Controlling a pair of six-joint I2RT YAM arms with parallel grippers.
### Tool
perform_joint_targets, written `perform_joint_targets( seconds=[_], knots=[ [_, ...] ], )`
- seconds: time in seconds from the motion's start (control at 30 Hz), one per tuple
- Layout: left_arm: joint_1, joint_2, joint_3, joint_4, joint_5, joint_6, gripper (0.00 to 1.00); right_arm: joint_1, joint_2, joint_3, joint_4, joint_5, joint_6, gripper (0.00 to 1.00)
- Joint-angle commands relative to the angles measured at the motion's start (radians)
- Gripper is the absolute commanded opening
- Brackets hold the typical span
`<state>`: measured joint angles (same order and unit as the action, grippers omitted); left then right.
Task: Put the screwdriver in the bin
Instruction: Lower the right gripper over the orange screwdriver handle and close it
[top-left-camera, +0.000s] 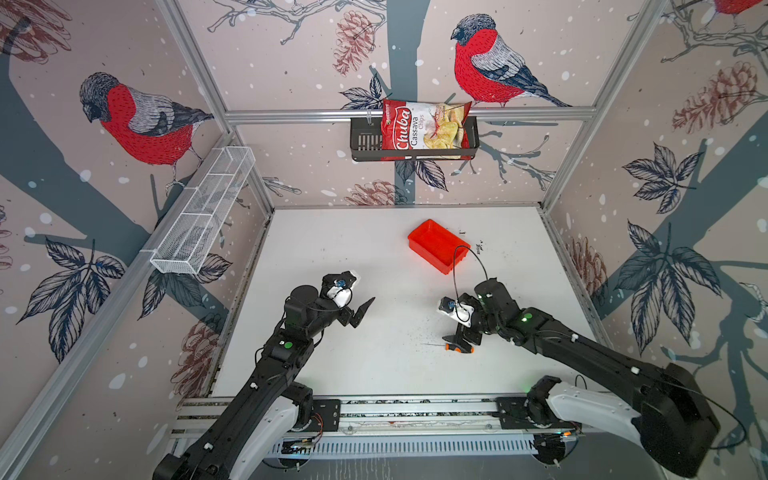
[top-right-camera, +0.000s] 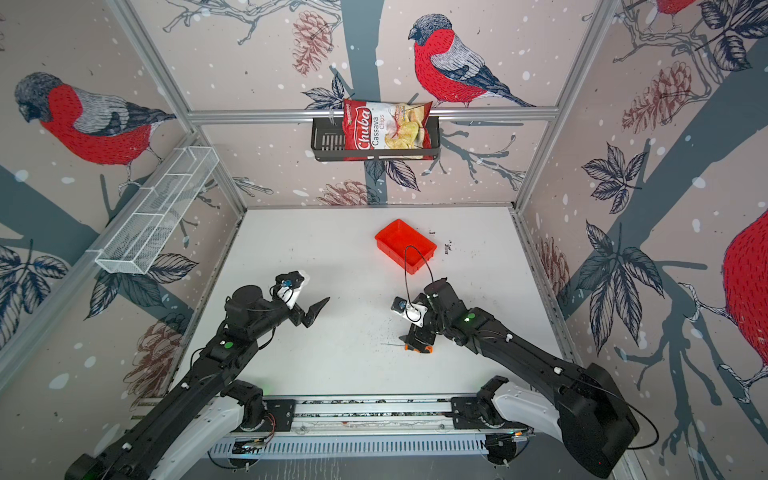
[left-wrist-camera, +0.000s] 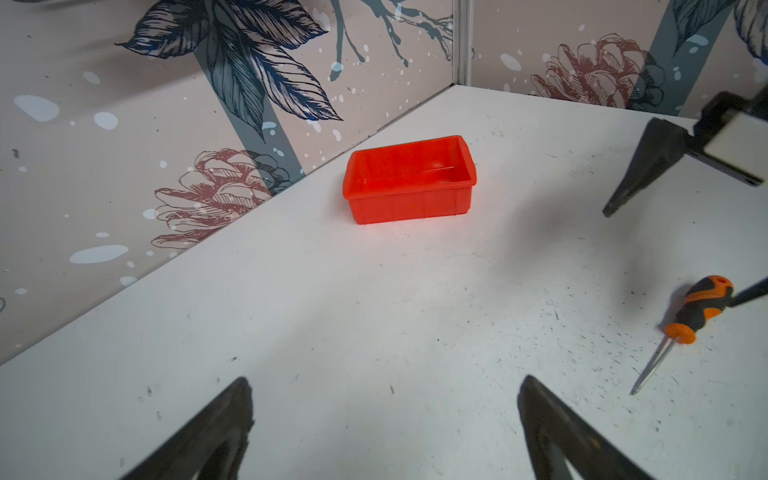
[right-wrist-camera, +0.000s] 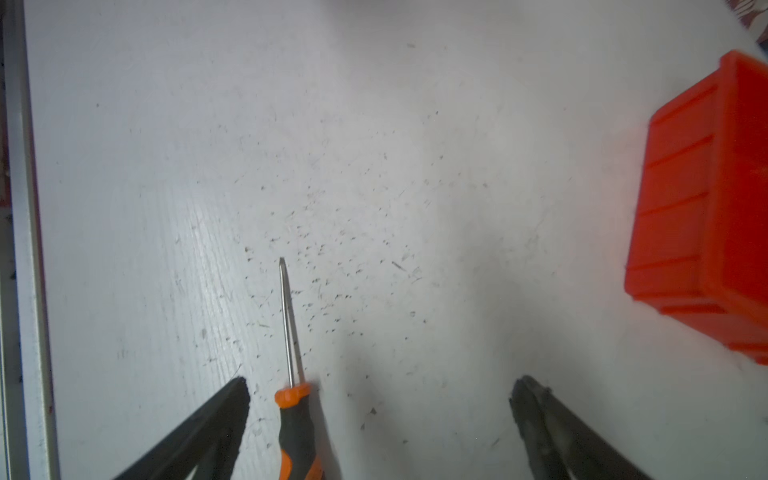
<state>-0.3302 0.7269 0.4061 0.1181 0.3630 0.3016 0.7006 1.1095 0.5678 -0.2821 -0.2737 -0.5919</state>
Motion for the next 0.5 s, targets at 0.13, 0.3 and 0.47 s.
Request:
perform_joint_targets(
  seconds=[0.13, 0.3, 0.47],
  knots=[
    [-0.001, 0.005, -0.004, -0.005, 0.034, 0.039, 0.98, 0.035, 0.055, -0.006, -0.079, 0.108, -0.042, 1.00],
    [0.000, 0.014, -0.003, -0.017, 0.038, 0.046, 0.98, 0.073, 0.084, -0.015, -0.100, 0.135, -0.041, 1.00],
    [-0.001, 0.025, 0.002, -0.030, 0.035, 0.055, 0.98, 0.092, 0.126, -0.023, -0.101, 0.155, -0.042, 1.00]
  ],
)
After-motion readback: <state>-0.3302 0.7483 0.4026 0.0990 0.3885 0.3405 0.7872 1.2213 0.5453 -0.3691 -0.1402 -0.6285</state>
